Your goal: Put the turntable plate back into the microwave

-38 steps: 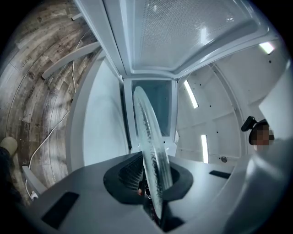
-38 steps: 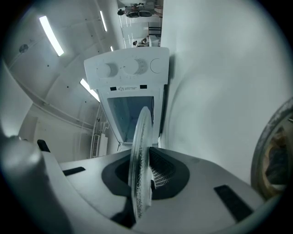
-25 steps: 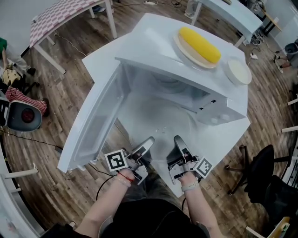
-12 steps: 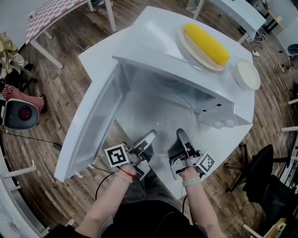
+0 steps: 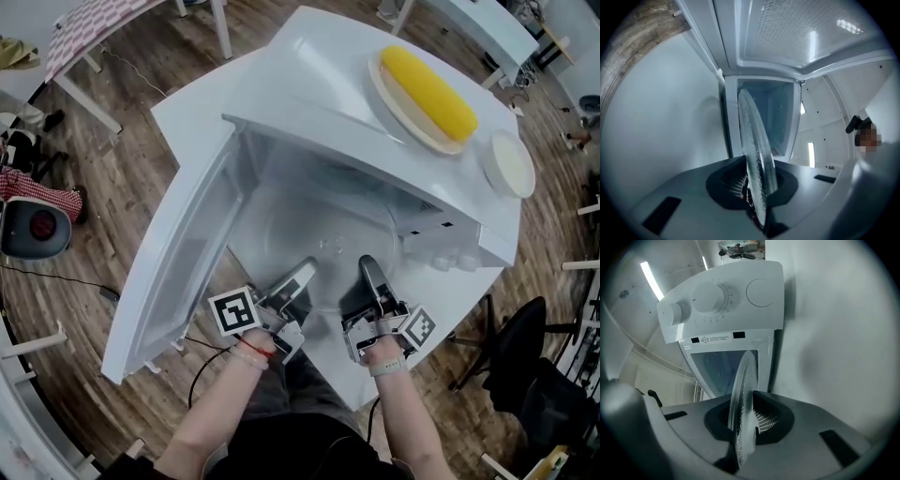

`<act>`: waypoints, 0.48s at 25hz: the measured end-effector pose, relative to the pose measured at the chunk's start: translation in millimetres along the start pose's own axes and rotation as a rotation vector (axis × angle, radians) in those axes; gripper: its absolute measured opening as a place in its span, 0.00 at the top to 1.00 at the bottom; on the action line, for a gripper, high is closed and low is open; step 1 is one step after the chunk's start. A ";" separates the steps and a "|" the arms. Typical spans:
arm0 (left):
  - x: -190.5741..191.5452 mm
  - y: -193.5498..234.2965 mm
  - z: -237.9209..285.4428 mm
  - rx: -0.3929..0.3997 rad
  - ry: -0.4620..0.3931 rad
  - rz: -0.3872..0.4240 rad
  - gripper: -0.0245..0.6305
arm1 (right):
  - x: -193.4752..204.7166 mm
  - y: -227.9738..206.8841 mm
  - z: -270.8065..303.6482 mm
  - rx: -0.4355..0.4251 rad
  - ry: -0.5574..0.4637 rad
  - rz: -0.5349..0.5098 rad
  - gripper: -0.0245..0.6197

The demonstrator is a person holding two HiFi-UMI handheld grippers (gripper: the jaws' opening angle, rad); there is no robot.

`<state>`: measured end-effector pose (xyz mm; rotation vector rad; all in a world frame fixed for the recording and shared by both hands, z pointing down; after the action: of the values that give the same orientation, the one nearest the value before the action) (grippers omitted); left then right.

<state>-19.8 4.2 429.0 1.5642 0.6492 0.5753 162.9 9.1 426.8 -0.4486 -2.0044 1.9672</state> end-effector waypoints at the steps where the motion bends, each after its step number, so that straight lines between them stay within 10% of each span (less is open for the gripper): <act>1: -0.6 0.9 0.9 -0.003 -0.001 -0.004 0.91 | -0.6 -0.5 1.2 0.002 -0.001 0.002 0.90; 12: -10.5 8.1 6.6 -0.021 -0.007 -0.007 0.91 | -3.5 -9.9 12.0 0.012 -0.007 0.024 0.90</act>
<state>-22.1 -8.3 436.6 1.5433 0.6407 0.5694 160.9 -3.4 436.4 -0.4658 -1.9998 1.9963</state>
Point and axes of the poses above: the fingertips, and each gripper's own axes: z forward along the fingers, y to its left, x out of its underside, the point moved 6 cm from there along -z, backward along the fingers, and after that the axes turned 3 degrees about -y, right-handed, at the moved point
